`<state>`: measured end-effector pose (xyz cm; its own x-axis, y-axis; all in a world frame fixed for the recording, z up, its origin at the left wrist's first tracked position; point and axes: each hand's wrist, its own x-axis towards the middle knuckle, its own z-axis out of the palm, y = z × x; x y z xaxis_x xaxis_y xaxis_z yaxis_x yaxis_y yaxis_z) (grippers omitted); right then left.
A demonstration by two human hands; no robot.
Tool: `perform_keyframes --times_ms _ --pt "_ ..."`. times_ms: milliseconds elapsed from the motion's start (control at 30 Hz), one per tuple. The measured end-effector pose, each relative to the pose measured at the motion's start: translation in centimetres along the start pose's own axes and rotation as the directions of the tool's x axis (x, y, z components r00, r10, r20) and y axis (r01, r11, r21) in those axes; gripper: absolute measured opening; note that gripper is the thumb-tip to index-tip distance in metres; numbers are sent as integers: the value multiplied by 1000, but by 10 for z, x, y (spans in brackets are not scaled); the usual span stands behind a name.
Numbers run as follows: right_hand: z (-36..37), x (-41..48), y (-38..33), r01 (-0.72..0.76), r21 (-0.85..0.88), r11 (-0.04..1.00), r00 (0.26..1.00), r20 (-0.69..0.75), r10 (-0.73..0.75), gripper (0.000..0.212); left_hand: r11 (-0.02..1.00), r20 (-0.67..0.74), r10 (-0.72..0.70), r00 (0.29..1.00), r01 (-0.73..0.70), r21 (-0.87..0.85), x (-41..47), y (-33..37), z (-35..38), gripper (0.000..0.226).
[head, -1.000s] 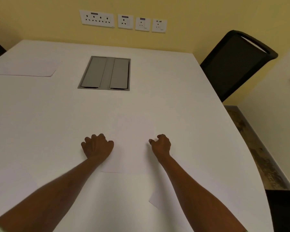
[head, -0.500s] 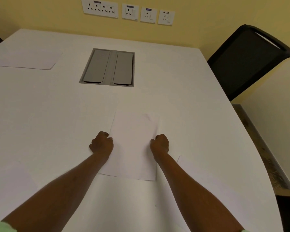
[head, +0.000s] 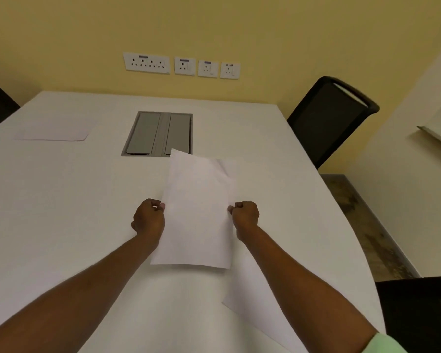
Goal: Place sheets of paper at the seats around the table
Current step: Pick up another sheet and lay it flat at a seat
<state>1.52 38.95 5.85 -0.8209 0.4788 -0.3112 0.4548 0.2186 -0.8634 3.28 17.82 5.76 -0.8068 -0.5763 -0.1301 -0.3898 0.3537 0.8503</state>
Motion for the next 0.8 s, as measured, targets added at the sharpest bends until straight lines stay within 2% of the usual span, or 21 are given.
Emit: perform_keyframes --times_ms 133,200,267,600,800 --pt "-54 -25 -29 70 79 994 997 -16 -69 4 992 -15 87 996 -88 -86 -48 36 -25 10" --pt "-81 -40 -40 83 124 989 996 -30 -80 17 986 -37 124 992 -128 -104 -74 52 -37 11" --pt "-111 -58 -52 104 145 984 995 -17 -102 20 981 -56 149 987 -155 -117 -100 68 -49 10" --pt "-257 -156 -80 219 207 954 974 15 -226 7 939 -63 252 966 -260 -224 -244 122 -101 11" --pt "-348 -228 -65 272 229 935 962 -42 -270 12 906 -43 361 932 -361 -222 -354 130 -138 13"
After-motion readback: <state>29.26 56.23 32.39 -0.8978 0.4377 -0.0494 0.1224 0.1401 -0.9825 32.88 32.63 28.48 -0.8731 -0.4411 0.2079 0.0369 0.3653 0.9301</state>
